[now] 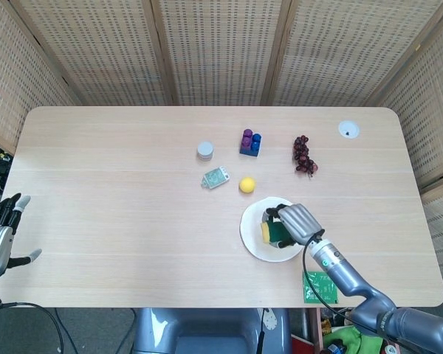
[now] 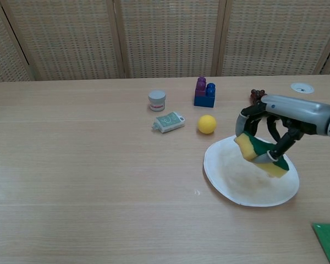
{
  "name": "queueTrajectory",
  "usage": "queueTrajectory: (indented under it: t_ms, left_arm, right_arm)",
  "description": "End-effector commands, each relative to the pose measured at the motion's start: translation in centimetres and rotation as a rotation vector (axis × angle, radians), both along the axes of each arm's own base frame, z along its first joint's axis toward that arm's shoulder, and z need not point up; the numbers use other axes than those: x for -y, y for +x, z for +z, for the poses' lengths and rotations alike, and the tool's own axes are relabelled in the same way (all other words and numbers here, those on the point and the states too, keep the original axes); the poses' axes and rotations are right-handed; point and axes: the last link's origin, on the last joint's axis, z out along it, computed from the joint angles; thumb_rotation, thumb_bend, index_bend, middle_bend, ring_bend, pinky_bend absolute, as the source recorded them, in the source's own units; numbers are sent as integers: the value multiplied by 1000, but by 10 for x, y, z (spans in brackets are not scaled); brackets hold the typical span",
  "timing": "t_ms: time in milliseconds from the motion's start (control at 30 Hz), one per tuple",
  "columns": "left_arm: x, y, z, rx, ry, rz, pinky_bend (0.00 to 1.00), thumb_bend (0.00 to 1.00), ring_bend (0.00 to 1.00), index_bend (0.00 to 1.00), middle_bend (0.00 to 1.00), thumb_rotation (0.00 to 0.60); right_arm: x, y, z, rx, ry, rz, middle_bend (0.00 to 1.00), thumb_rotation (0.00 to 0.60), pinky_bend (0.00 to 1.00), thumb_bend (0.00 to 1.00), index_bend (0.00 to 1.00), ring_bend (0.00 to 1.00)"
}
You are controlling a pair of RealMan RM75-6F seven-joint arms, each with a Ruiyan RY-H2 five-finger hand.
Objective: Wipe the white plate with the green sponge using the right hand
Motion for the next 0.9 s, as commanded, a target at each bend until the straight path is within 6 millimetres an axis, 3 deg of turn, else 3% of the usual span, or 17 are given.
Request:
queueTrajectory:
  t_ms: [33,300,633,900]
  left_arm:
    - [0,0,0,1,0,2,0,0,0,0,0,600]
    - [0,-1,0,1,-3,7,0,0,0,0,0,600]
    - [-3,-3,-2,-3,-8,19,0,0,0,0,0,600]
    - [-3,-4,-2,-2,-6,20,0,0,0,0,0,600]
  right_arm:
    - [7,-8,-14,25,-1,-42,489,600,622,169,418,388]
    - [14,-28,-27,27,-1,-113,498,600,622,181,425,391]
    - [13,-29,-43,45,38,-130,503,600,622,185,431,391]
    - [14,-40,-48,28,36,-155,505,600,622,187,433,392]
